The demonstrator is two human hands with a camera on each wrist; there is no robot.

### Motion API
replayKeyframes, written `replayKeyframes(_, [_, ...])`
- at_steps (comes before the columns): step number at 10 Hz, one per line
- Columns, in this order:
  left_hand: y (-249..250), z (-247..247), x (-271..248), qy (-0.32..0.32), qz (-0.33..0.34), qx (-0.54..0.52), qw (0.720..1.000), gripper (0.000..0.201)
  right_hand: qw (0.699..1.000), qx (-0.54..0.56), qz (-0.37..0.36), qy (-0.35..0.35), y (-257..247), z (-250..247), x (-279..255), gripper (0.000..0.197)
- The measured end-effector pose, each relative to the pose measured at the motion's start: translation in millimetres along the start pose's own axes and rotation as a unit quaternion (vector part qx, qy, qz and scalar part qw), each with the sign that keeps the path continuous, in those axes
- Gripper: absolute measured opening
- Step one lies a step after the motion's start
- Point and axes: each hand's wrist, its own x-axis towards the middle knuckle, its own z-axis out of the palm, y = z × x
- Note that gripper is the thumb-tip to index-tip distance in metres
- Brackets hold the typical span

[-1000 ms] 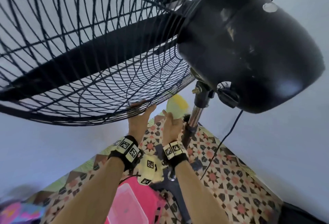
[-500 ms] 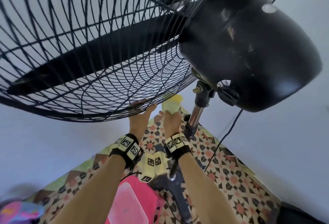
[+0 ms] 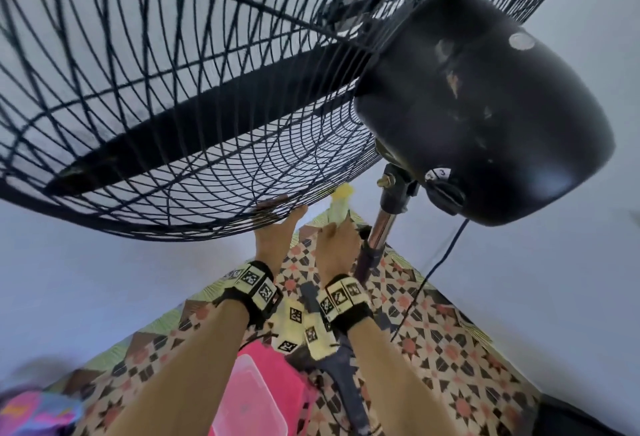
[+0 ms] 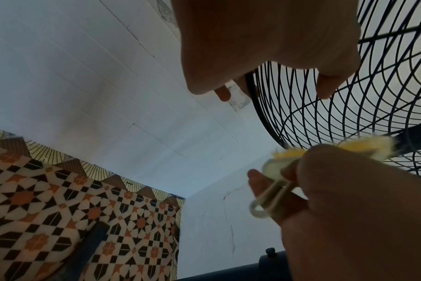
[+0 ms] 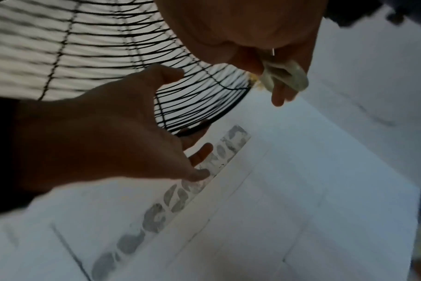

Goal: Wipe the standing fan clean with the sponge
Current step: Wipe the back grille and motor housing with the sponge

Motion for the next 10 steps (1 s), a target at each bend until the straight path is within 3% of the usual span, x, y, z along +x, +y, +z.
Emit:
replayKeyframes(1, [9.5, 1.4, 0.5, -0.005, -0.016, 0.0, 1.0, 0.051, 0.996, -0.054, -0.06, 0.031, -15.9, -26.2, -3.1, 0.019])
replayKeyframes(2, [12.4, -1.0, 1.4, -0.011, -0.021, 0.012, 1.0, 0.059, 0.985, -0.043, -0.121, 0.114, -34.4, -50.8, 1.4, 0.021])
replayKeyframes(3, [7.9, -2.0, 2.1, -0.012, -0.017, 0.016, 1.0, 0.078, 0.982, 0.001, -0.133, 0.136, -36.2, -60.8, -6.7, 0.011])
replayKeyframes(4, [8.4, -3.5, 0.6, -0.023, -0.022, 0.009, 0.999, 0.084, 0.992, -0.048, -0.083, 0.077, -31.3, -58.0, -11.0, 0.029])
replayKeyframes(5, [10.7, -5.7, 6.8, -0.065, -0.022, -0.014, 0.998, 0.063, 0.99, 0.002, -0.116, 0.08, -51.0, -74.6, -16.8, 0.019])
replayKeyframes(6, [30.4, -11.6, 10.7, -0.105, -0.065, 0.027, 0.992, 0.045, 0.971, 0.031, -0.197, 0.132, -57.5, -87.6, -32.4, 0.013])
replayKeyframes(7, [52.5, -18.5, 20.2, -0.152, -0.077, 0.043, 0.984, 0.029, 0.975, 0.009, -0.199, 0.098, -50.7, -83.7, -46.2, 0.016])
replayKeyframes(8, [87.3, -24.0, 15.8, -0.174, -0.107, 0.087, 0.975, 0.036, 0.982, -0.037, -0.179, 0.047, -47.0, -82.5, -53.4, 0.015])
replayKeyframes(9, [109.6, -33.8, -4.3, -0.242, -0.147, 0.073, 0.956, 0.047, 0.982, -0.082, -0.17, -0.019, -61.9, -97.4, -59.8, 0.008])
replayKeyframes(10, [149.1, -48.8, -53.8, -0.338, -0.177, -0.035, 0.924, 0.056, 0.976, -0.092, -0.181, -0.076, -87.9, -120.8, -71.3, 0.028])
